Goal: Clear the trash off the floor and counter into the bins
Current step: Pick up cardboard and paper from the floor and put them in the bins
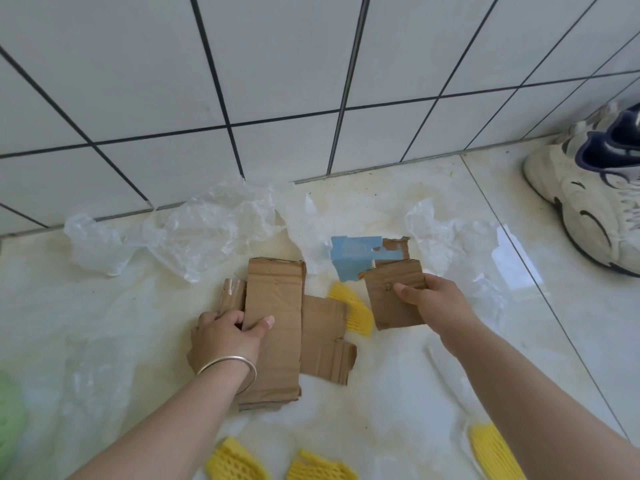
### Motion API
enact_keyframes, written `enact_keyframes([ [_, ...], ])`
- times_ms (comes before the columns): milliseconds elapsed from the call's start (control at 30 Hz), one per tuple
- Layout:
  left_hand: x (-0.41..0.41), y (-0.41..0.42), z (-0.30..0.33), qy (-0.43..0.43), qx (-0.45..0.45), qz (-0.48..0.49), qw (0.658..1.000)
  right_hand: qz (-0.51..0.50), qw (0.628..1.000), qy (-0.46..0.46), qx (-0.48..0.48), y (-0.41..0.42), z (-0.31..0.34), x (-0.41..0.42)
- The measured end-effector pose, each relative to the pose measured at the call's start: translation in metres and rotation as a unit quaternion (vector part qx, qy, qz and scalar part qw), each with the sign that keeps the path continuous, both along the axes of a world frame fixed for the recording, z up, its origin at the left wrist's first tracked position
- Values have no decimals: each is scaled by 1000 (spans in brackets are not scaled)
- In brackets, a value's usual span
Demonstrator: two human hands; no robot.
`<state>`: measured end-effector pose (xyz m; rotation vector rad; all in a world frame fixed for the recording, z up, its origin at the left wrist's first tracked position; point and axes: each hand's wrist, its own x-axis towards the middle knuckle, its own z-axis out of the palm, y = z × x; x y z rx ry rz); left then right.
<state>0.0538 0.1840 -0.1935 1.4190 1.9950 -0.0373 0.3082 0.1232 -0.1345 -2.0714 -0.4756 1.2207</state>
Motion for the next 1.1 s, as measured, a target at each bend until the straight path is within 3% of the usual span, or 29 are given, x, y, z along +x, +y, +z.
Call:
enact_keyframes([
  [267, -21, -16, 16, -214, 11, 92, 972, -10, 997, 51, 52, -21, 11, -8],
  [433, -29, -30, 28, -248, 23, 107, 962, -35, 987, 135, 74, -31, 12, -6],
  [633, -37, -30, 30, -269, 25, 120, 955, -166, 958, 175, 156, -21, 6, -5],
  [700, -38, -28, 28, -267, 22, 116, 956, -169, 967, 129, 141, -12, 3, -6],
  [867, -35, -23, 22, -245, 22, 116, 962, -3, 997, -69, 47, 27, -12, -8],
  [1100, -31, -15, 13, -189, -1, 114, 975, 190, 940, -272, -76, 59, -31, -17],
])
